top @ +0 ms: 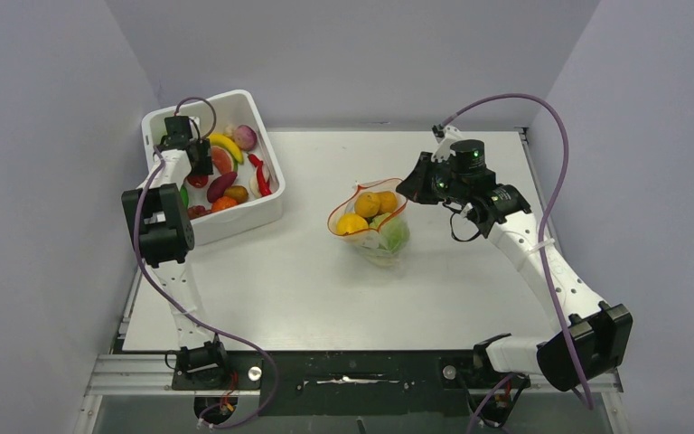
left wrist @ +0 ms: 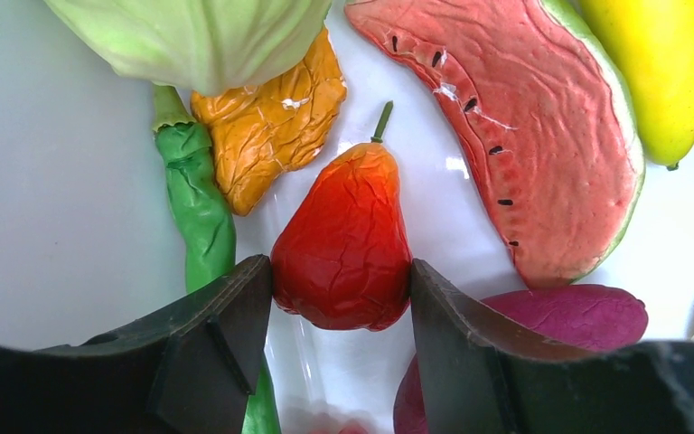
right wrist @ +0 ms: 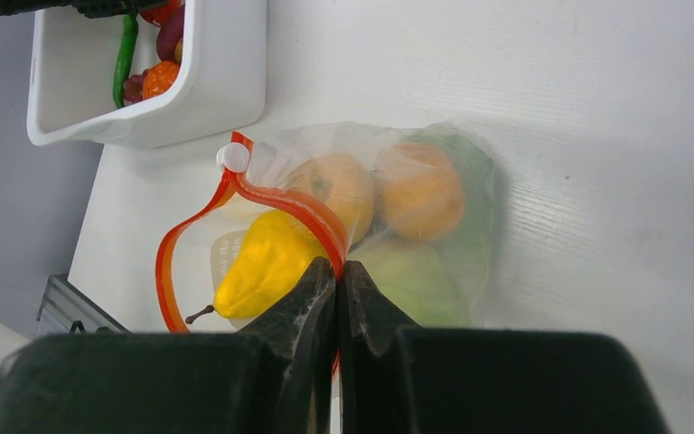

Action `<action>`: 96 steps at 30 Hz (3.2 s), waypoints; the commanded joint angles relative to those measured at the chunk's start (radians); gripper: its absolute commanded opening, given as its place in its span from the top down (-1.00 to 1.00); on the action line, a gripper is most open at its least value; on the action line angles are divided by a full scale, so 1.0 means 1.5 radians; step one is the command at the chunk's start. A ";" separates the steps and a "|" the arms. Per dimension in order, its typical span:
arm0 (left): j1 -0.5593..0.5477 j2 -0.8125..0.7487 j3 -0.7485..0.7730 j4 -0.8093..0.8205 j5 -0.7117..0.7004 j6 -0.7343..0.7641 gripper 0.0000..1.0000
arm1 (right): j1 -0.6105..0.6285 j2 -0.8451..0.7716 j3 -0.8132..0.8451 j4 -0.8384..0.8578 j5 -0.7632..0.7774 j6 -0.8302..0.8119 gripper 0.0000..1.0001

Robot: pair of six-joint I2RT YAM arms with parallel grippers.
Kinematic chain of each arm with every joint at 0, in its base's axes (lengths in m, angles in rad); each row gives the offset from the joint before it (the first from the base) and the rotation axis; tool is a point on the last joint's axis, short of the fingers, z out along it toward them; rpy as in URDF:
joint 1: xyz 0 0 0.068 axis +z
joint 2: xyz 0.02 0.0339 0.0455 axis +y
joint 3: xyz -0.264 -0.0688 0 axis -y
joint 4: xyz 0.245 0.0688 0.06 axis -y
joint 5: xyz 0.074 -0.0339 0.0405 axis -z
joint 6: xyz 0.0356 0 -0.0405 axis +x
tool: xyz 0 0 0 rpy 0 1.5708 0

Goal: Place the food in the zip-top bag and seal the zipper
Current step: Pick up the fake fruit from the bin, then place the fake fruit in the zipper food storage bag.

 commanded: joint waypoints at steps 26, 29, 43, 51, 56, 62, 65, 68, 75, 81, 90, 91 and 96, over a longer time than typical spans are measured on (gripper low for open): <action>-0.030 -0.213 -0.149 0.066 0.042 -0.120 0.36 | -0.003 -0.056 -0.026 0.065 -0.016 0.026 0.96; -0.031 -0.241 -0.169 0.075 0.044 -0.126 0.38 | -0.003 -0.054 -0.026 0.066 -0.019 0.026 0.96; -0.047 -0.383 -0.233 0.100 0.165 -0.154 0.40 | 0.006 -0.033 -0.022 0.085 -0.034 0.053 0.96; -0.052 -0.466 -0.297 0.155 0.315 -0.218 0.39 | 0.016 -0.011 -0.006 0.095 -0.027 0.062 0.97; -0.064 -0.507 -0.330 0.182 0.371 -0.250 0.40 | 0.024 0.007 0.009 0.097 -0.028 0.068 0.97; -0.091 -0.565 -0.388 0.237 0.487 -0.289 0.40 | 0.036 0.023 0.023 0.097 -0.019 0.074 0.97; -0.118 -0.595 -0.413 0.265 0.525 -0.304 0.41 | 0.041 0.030 0.026 0.098 -0.013 0.075 0.97; -0.142 -0.615 -0.432 0.278 0.557 -0.323 0.42 | 0.046 0.036 0.029 0.101 -0.004 0.076 0.97; -0.210 -0.653 -0.473 0.332 0.623 -0.374 0.47 | 0.061 0.053 0.038 0.109 0.004 0.082 0.97; -0.287 -0.672 -0.524 0.422 0.633 -0.425 0.49 | 0.074 0.055 0.043 0.105 0.017 0.083 0.97; -0.370 -0.636 -0.558 0.443 0.638 -0.419 0.50 | 0.075 0.042 0.035 0.098 0.031 0.083 0.97; -0.375 -0.635 -0.559 0.442 0.633 -0.419 0.51 | 0.075 0.042 0.036 0.098 0.031 0.083 0.98; -0.386 -0.615 -0.564 0.424 0.606 -0.394 0.51 | 0.075 0.043 0.036 0.106 0.029 0.082 0.98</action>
